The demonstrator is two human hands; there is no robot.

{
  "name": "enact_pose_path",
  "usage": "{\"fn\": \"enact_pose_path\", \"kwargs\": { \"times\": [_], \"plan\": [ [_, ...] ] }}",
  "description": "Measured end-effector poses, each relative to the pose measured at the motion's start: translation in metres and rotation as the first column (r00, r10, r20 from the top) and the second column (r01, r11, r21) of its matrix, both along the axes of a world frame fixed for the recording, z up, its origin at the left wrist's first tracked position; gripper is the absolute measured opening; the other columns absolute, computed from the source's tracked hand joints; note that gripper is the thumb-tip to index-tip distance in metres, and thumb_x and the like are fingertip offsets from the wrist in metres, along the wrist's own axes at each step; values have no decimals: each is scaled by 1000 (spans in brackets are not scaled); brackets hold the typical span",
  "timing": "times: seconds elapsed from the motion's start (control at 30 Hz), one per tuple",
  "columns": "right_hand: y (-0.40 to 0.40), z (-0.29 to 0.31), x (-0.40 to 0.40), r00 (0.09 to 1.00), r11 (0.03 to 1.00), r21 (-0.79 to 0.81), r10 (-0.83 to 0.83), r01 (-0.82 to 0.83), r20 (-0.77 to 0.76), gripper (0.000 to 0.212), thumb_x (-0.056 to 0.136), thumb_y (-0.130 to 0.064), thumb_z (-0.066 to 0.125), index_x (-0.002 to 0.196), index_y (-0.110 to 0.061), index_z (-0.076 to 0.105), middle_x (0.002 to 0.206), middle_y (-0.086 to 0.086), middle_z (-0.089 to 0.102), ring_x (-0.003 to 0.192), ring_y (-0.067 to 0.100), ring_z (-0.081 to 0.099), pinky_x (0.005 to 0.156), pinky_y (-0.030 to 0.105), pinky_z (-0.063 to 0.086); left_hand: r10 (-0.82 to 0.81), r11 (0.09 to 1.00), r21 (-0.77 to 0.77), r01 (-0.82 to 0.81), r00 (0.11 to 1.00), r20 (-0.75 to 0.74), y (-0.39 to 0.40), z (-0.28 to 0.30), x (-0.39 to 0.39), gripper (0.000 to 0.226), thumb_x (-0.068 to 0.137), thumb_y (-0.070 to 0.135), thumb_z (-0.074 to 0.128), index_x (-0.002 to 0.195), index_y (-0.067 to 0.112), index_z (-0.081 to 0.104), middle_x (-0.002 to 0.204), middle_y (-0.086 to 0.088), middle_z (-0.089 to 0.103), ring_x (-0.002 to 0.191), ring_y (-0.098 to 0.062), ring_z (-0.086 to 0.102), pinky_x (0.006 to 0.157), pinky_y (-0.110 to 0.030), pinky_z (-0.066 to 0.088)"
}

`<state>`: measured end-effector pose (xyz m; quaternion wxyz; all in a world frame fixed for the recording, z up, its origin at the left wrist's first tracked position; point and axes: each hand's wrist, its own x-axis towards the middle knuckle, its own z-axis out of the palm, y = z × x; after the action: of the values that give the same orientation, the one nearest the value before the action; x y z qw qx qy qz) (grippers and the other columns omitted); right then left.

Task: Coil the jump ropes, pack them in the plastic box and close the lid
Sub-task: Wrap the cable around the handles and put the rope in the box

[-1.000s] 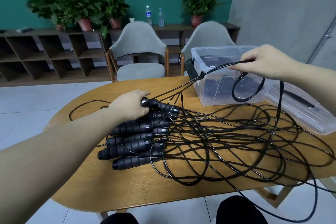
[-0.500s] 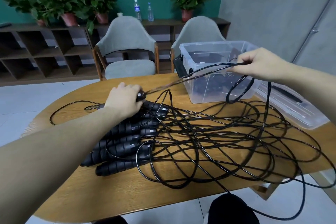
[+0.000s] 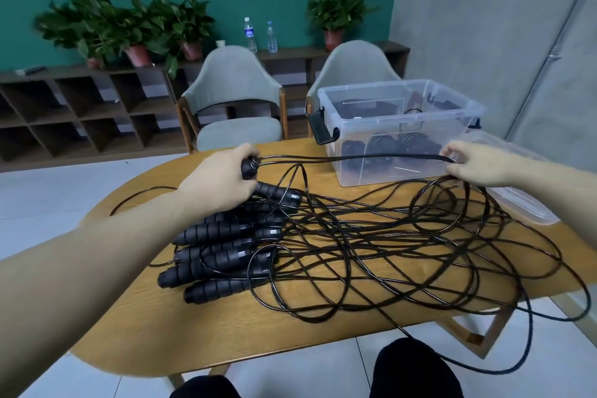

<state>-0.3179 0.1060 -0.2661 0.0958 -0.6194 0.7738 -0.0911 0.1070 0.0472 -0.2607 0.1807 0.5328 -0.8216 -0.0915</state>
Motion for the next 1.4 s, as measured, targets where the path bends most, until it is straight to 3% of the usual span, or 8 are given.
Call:
{"fn": "enact_pose_path", "kwargs": {
  "times": [0.1, 0.3, 0.47, 0.57, 0.8, 0.93, 1.23, 1.4],
  "plan": [
    [11, -2, -3, 997, 995, 73, -75, 74, 7, 26, 104, -31, 47, 123, -17, 58, 91, 2, 65, 88, 28, 60, 68, 30, 39, -46, 999, 19, 45, 998, 39, 16, 3, -9, 40, 89, 20, 65, 123, 26, 45, 94, -3, 65, 75, -22, 59, 65, -33, 45],
    [28, 8, 10, 995, 972, 227, -72, 53, 74, 79, 90, -46, 64, 155, -24, 26, 158, 8, 36, 139, 31, 40, 114, 41, 34, -123, 986, 119, 118, 992, 34, 42, 15, -33, 52, 87, 19, 66, 128, 29, 34, 85, 7, 56, 66, -15, 56, 55, -29, 38],
    [38, 25, 55, 984, 992, 63, 115, -107, -134, 95, 85, -43, 66, 159, -32, 7, 168, 1, 3, 153, 28, 6, 121, 59, 13, -146, 977, 166, 137, 989, 39, 62, 19, -52, 64, 85, 11, 67, 133, 26, 28, 67, -2, 55, 54, -17, 51, 50, -29, 37],
    [51, 40, 93, 944, 942, -114, 298, -315, -144, 87, 88, -45, 61, 159, -33, 11, 167, 1, 13, 153, 23, 11, 122, 57, 7, -169, 977, 146, 158, 983, 71, 74, 18, -61, 73, 80, 11, 68, 137, 27, 24, 68, -4, 58, 56, -19, 54, 49, -32, 39],
    [72, 39, 161, 841, 841, -26, 541, -541, 20, 80, 89, -47, 67, 154, -23, 27, 140, 0, 55, 122, 17, 55, 101, 28, 45, -278, 960, 38, 278, 960, 18, 99, 13, -80, 83, 78, 17, 77, 140, 32, 23, 109, 2, 51, 87, -21, 60, 66, -29, 47],
    [76, 31, 163, 819, 829, -13, 555, -559, 144, 41, 90, -56, 62, 111, -22, 64, 107, -1, 68, 96, 15, 63, 84, 30, 51, -316, 948, 33, 318, 948, -43, 102, 7, -76, 86, 76, 18, 80, 139, 35, 24, 116, 1, 53, 83, -16, 62, 70, -36, 57],
    [72, 19, 148, 785, 831, -200, 556, -519, 272, 31, 96, -48, 56, 86, -22, 70, 76, -2, 63, 67, 7, 55, 65, 18, 43, -253, 939, 177, 296, 940, -230, 105, -7, -64, 65, 81, 27, 76, 136, 26, 42, 100, 10, 64, 83, -6, 65, 69, -15, 51],
    [72, 18, 150, 772, 880, -256, 475, -401, 422, 46, 98, -52, 48, 68, -17, 51, 51, -10, 41, 46, 1, 39, 59, 21, 40, -258, 926, 206, 316, 929, -265, 101, -11, -68, 43, 82, 32, 76, 116, 27, 51, 93, 6, 66, 80, -10, 63, 71, -24, 53]
  ]
}}
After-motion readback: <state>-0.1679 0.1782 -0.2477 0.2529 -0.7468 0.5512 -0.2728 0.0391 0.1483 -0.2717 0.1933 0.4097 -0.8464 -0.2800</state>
